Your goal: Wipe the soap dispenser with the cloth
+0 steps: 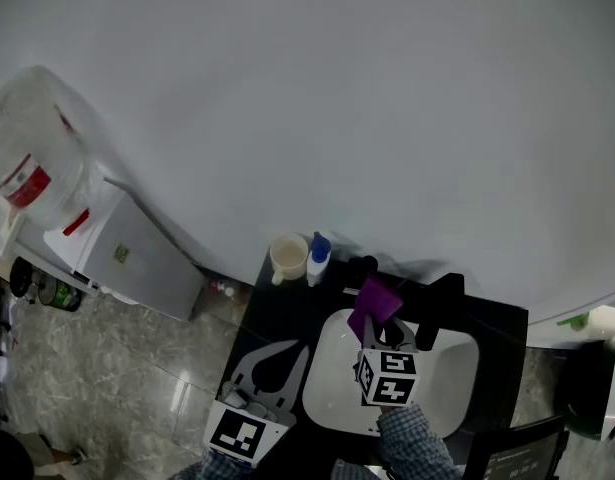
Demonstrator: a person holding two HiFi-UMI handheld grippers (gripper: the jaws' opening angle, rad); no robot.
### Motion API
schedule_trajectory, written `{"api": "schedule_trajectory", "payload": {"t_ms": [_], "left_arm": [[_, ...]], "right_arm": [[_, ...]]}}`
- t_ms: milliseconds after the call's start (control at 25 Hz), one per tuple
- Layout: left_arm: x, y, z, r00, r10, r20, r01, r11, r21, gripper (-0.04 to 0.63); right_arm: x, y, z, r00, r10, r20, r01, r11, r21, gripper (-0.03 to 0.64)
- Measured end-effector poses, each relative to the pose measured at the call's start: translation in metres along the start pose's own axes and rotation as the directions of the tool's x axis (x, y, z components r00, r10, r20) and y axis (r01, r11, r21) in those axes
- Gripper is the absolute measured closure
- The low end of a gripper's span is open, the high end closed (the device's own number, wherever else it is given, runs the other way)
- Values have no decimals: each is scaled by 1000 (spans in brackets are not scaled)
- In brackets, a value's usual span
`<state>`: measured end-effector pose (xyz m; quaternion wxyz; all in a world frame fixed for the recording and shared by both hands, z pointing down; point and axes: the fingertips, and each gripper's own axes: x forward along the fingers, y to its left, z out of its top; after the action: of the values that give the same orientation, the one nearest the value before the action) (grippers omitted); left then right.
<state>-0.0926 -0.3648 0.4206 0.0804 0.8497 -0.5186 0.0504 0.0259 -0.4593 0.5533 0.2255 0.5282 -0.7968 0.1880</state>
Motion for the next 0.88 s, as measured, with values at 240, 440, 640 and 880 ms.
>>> {"api": "schedule_trajectory", "payload": {"t_ms": [240,440,640,880], "left_arm": [[5,-12,7,1000,-28,14,27,999,22,594],[0,-12,2,1000,-18,19,19,999,-32,594],[2,-12,0,1000,-17,24,18,999,-32,594],[0,-11,-4,1000,-8,10,9,1000,-27,594]], "right_arm": [[0,6,90,989,50,142,-47,999,-27,535],[32,-7,89,998,4,61,0,997,-72,535],[41,-42,54,995,-93,-41,93,996,-7,535],[61,-56,-12,961,-139,-238,146,989,15,535]]}}
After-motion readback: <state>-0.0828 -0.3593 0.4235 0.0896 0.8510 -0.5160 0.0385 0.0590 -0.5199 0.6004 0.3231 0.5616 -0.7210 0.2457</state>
